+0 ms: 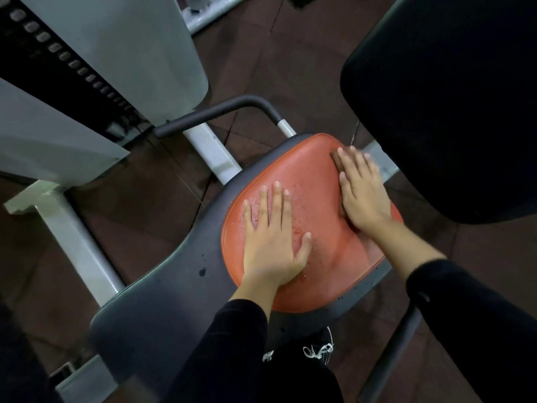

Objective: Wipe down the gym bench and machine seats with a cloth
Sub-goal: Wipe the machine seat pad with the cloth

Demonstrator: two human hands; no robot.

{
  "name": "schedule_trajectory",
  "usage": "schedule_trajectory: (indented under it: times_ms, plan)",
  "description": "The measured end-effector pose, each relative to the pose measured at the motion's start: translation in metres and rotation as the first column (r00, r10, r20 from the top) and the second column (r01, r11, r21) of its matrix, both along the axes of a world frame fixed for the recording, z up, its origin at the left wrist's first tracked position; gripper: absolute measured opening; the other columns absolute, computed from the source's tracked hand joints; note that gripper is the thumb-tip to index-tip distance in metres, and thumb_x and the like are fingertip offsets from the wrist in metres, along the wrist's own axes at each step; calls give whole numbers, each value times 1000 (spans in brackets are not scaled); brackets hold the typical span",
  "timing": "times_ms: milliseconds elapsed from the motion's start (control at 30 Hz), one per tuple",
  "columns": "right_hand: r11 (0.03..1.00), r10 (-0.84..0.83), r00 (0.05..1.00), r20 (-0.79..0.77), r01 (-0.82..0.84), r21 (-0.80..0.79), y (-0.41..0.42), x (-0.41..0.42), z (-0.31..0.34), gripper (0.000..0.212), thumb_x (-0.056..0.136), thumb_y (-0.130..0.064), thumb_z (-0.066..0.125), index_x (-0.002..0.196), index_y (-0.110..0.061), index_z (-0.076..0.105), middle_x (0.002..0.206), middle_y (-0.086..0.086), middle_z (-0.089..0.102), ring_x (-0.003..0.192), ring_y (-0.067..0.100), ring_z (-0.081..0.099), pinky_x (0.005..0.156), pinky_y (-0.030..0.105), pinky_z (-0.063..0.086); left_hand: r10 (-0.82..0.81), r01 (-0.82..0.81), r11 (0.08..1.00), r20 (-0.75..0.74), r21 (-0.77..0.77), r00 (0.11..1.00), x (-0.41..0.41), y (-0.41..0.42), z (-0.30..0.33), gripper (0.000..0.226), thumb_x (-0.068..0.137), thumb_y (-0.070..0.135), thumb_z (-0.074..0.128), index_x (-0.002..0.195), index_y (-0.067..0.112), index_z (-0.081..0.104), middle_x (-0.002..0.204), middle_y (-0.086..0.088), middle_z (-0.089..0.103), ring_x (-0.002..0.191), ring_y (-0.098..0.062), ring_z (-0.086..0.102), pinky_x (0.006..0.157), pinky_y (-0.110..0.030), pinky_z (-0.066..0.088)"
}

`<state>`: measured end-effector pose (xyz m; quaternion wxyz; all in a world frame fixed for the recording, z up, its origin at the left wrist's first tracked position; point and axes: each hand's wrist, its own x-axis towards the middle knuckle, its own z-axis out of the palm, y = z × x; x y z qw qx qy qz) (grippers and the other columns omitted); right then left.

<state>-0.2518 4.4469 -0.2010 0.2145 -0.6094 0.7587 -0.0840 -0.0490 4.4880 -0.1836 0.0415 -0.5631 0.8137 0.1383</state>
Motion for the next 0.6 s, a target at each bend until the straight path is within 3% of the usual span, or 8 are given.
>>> schedule_trajectory:
  times_ms: [133,400,600]
  plan:
    - [997,69,995,-77,-67,24,17,42,8,49,99,-34,17,148,-34,15,158,-2,12,146,25,1,117,42,-1,4,-4,1000,3,11,1000,-1,0,0,82,91,56,35,153,5,16,162,-12,0,149,-30,-7,117,-52,-11]
    - [943,329,944,-20,-329,-49,-61,43,-2,49,96,-35,19,141,-31,38,149,-1,35,144,27,16,117,46,12,-6,5,999,20,35,1000,0,-2,2,81,93,57,31,154,7,11,162,-10,-3,148,-29,-10,117,-51,-11]
    - [999,32,999,34,-31,-21,-34,15,-1,45,102,-28,24,146,-37,22,157,-6,15,146,19,3,119,43,6,-10,9,999,14,38,1000,1,-2,3,80,93,56,30,154,7,11,162,-10,-3,148,-29,-11,116,-51,-11]
